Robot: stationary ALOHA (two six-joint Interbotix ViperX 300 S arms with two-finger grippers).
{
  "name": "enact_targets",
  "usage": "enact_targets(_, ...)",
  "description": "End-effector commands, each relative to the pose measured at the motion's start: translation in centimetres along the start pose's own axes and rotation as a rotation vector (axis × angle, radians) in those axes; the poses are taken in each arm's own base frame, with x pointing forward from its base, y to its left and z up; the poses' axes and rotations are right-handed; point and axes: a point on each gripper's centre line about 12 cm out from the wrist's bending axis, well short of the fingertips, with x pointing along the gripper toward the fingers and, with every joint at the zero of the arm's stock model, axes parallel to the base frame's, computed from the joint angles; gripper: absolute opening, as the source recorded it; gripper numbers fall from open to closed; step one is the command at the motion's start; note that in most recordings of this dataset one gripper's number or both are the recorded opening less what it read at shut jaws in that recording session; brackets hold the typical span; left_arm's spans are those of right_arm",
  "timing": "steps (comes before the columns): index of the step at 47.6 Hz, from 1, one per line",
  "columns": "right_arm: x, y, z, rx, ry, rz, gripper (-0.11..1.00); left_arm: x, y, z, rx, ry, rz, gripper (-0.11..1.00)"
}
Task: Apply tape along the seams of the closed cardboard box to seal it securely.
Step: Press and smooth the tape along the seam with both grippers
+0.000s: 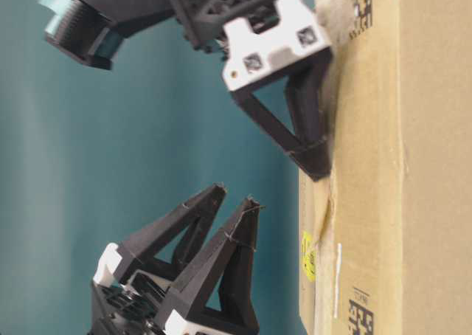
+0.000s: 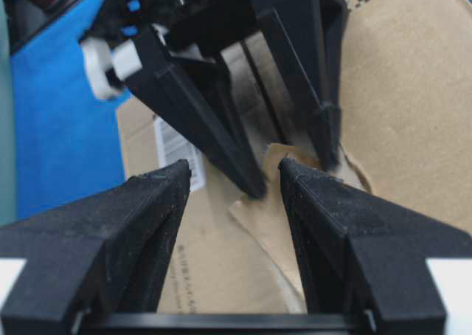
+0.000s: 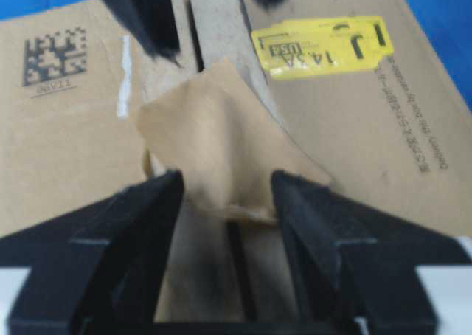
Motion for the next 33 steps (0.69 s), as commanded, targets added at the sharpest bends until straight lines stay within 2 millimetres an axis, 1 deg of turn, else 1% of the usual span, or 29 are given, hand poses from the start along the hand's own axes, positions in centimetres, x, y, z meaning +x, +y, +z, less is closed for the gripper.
enact_targets(1,-1.2,1.0,3.0,-0.001,-0.086,0.032,0.57,-0.2,0.4,0.6,-0.035,-0.033,0.024,0.46)
enact_targets(7,-2.0,1.1,4.2,-0.025,-0.124,0.040,0.57,-0.3,0.2,0.3,-0.064,-0.041,0.030,0.44)
enact_targets(14,-1.8,0.6,4.3,-0.037,-0.122,0.024,0.56,-0.3,-0.1,-0.1,-0.069,-0.040,0.029,0.41)
enact_targets(19,-1.4,0.2,4.2,-0.044,-0.112,0.013,0.52,-0.3,-0.2,-0.4,-0.069,-0.037,0.028,0.34)
enact_targets(22,-1.0,-0.1,3.9,-0.044,-0.099,0.003,0.42,-0.3,-0.3,-0.6,-0.076,-0.035,0.028,0.28)
enact_targets(23,-0.9,-0.3,3.7,-0.043,-0.094,-0.001,0.37,-0.3,-0.4,-0.6,-0.076,-0.036,0.029,0.24)
enact_targets(26,-0.5,-0.6,3.6,-0.042,-0.088,-0.011,0.18,-0.1,-0.5,-0.7,-0.088,-0.042,0.031,0.11)
enact_targets(29,-0.1,-0.9,3.3,-0.042,-0.078,-0.020,0.03,0.3,-0.7,-0.9,-0.106,-0.045,0.032,0.01)
enact_targets(31,0.2,-1.1,3.2,-0.040,-0.074,-0.027,-0.02,0.6,-0.8,-1.0,-0.124,-0.045,0.032,0.00)
enact_targets(33,0.4,-1.2,3.1,-0.042,-0.071,-0.029,-0.02,1.0,-0.9,-1.2,-0.147,-0.045,0.032,0.00)
